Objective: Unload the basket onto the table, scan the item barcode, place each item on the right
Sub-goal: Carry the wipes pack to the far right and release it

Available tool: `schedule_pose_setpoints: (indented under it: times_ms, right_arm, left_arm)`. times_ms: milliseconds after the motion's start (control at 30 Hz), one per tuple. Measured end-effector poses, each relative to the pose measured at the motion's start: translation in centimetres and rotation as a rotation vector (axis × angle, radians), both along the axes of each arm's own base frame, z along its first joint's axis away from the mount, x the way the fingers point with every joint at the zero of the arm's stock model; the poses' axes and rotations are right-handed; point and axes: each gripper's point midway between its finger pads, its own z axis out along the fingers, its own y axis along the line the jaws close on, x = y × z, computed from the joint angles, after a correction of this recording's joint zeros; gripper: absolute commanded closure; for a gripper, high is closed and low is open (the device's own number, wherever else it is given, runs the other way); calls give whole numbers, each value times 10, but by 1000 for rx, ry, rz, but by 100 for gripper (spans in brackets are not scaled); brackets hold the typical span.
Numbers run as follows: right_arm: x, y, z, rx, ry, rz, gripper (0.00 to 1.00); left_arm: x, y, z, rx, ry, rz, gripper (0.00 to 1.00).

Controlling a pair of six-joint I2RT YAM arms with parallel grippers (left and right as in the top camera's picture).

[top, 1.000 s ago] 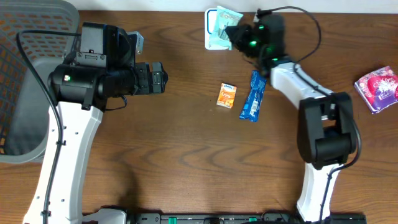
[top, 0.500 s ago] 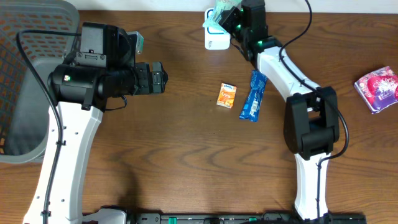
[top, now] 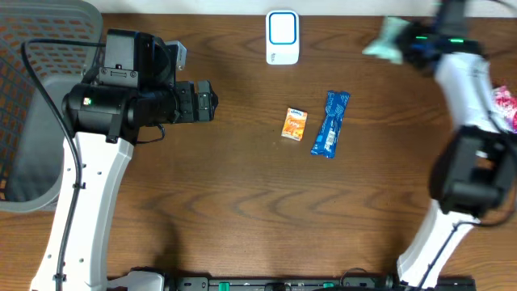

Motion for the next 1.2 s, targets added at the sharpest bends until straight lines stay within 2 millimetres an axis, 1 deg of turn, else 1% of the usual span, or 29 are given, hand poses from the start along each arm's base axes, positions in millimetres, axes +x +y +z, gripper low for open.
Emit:
schedule_pose_setpoints:
  times_ms: [33, 100, 133, 167, 200, 233, 267, 300, 333, 433, 467, 533, 633, 700, 733, 767, 800, 900, 1033, 1067, 1100, 1133, 1167, 1200]
  right_arm:
    - [-15, -41, 8, -23, 15, -61, 99]
    - [-44, -96, 11, -49, 66, -136, 99]
    - [-62, -125, 7, -66, 100, -169, 99]
    - [-76, -146, 3, -81, 130, -188, 99]
    - [-84, -156, 0, -91, 145, -192, 99]
    - [-88, -162, -2, -98, 154, -191, 99]
    - [-98, -171, -5, -118, 174, -177, 99]
    - [-103, -176, -7, -139, 186, -151, 99]
    - [-105, -176, -10, -155, 197, -124, 99]
    - [-106, -168, -28, -187, 233, -11, 99]
    - [-104, -164, -41, -187, 243, 42, 99]
    - [-101, -160, -57, -180, 253, 91, 99]
    - [-95, -160, -78, -176, 254, 128, 99]
    - [-93, -160, -85, -176, 254, 136, 98]
    - [-89, -163, -87, -186, 241, 136, 96]
    - [-87, -164, -89, -191, 237, 135, 93]
    - [-87, -167, -95, -198, 248, 126, 87]
    - [-92, -177, -104, -226, 294, 81, 76]
    - [-102, -186, -107, -264, 354, 44, 73]
    - [-105, -186, -106, -264, 369, 42, 66]
    - [-106, -188, -102, -268, 381, 35, 54]
    - [-105, -190, -94, -275, 379, 29, 47]
    - [-103, -191, -90, -278, 375, 21, 44]
    - [-103, -190, -81, -279, 379, 28, 41]
  left_arm:
    - [0, 0, 0, 0, 0, 0, 2]
    - [0, 0, 0, 0, -1, 0, 2]
    - [0, 0, 0, 0, -1, 0, 2]
    - [0, 0, 0, 0, -1, 0, 2]
    - [0, 0, 0, 0, 0, 0, 2]
    - [0, 0, 0, 0, -1, 0, 2]
    - [0, 0, 0, 0, -1, 0, 2]
    - [0, 0, 0, 0, 0, 0, 2]
    - [0, 0, 0, 0, -1, 0, 2]
    - [0, 0, 0, 0, -1, 0, 2]
    - [0, 0, 0, 0, -1, 0, 2]
    - [0, 0, 0, 0, -1, 0, 2]
    - [0, 0, 0, 0, 0, 0, 2]
    - [0, 0, 0, 0, -1, 0, 2]
    - [0, 0, 0, 0, 0, 0, 2]
    - [0, 0, 0, 0, -1, 0, 2]
    - [0, 0, 0, 0, -1, 0, 2]
    - [0, 0, 0, 0, -1, 0, 2]
    - [0, 0, 0, 0, -1, 0, 2]
    - [0, 0, 0, 0, 0, 0, 2]
    - [0, 0, 0, 0, -1, 0, 2]
    - [0, 0, 0, 0, 0, 0, 2]
    - [0, 0, 0, 0, -1, 0, 2]
    - [0, 0, 0, 0, 0, 0, 2]
